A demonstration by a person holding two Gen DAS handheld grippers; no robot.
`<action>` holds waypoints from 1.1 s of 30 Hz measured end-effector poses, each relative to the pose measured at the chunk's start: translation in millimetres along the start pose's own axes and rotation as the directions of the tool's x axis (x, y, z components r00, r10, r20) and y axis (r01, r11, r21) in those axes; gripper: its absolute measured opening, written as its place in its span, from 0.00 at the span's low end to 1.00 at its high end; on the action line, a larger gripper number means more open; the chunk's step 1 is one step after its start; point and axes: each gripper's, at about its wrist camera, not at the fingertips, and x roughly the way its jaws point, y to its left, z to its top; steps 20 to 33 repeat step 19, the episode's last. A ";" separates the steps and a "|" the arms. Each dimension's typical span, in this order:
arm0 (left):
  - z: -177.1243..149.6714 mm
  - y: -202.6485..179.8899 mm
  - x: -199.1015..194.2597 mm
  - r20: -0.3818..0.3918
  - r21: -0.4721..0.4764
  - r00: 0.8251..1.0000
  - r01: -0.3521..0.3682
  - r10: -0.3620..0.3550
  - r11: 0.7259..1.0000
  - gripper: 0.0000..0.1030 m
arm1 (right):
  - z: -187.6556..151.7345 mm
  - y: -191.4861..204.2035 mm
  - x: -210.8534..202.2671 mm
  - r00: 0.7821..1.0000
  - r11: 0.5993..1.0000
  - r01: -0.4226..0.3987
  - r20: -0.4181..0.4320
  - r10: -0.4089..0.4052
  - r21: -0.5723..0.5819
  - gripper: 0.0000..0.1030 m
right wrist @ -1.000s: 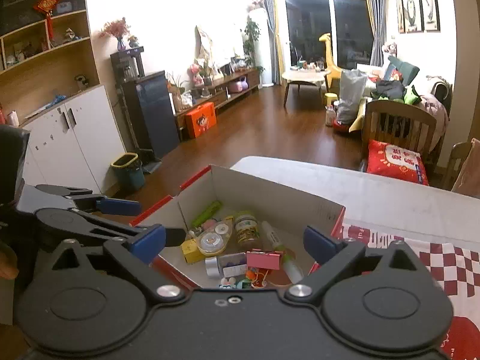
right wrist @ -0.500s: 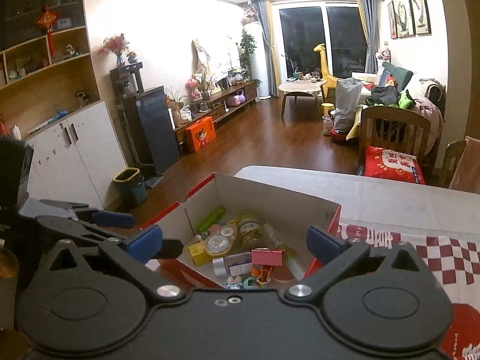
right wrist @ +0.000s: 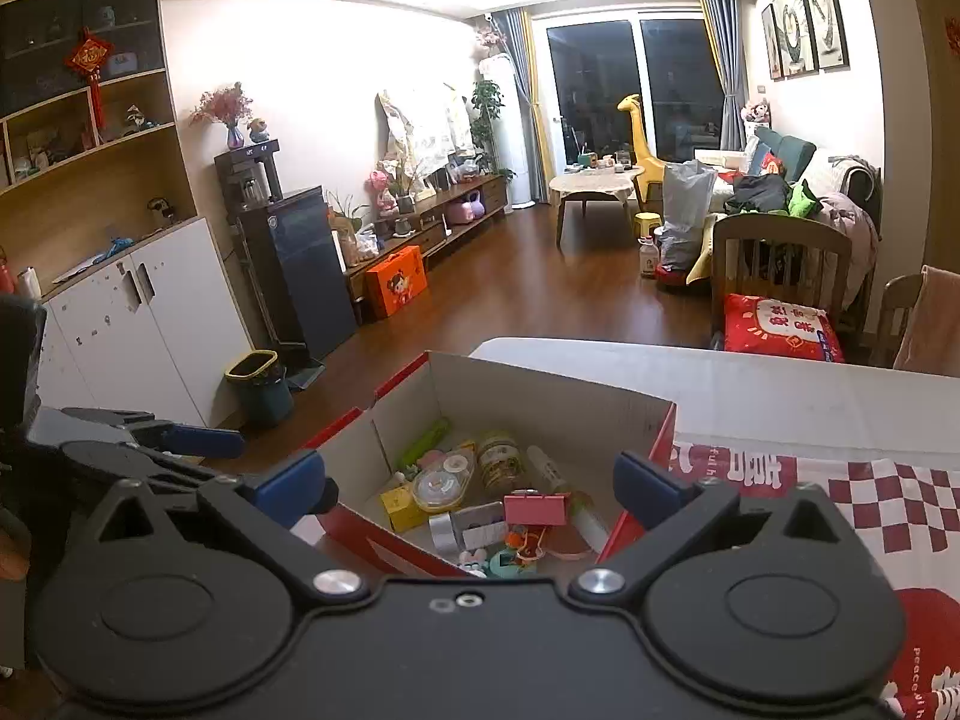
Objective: Organize rigid objects
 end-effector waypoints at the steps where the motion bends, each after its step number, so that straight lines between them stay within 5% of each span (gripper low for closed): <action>1: -0.2 0.3 -1.2 0.003 -0.003 1.000 0.000 0.000 1.000 1.00 | -0.6 0.2 -0.2 1.000 1.000 0.000 0.001 0.000 -0.001 1.00; 33: -0.7 -3.3 -15.4 0.027 0.000 1.000 -0.007 0.007 1.000 1.00 | -15.3 1.6 -8.7 1.000 1.000 -0.003 0.005 0.003 0.022 1.00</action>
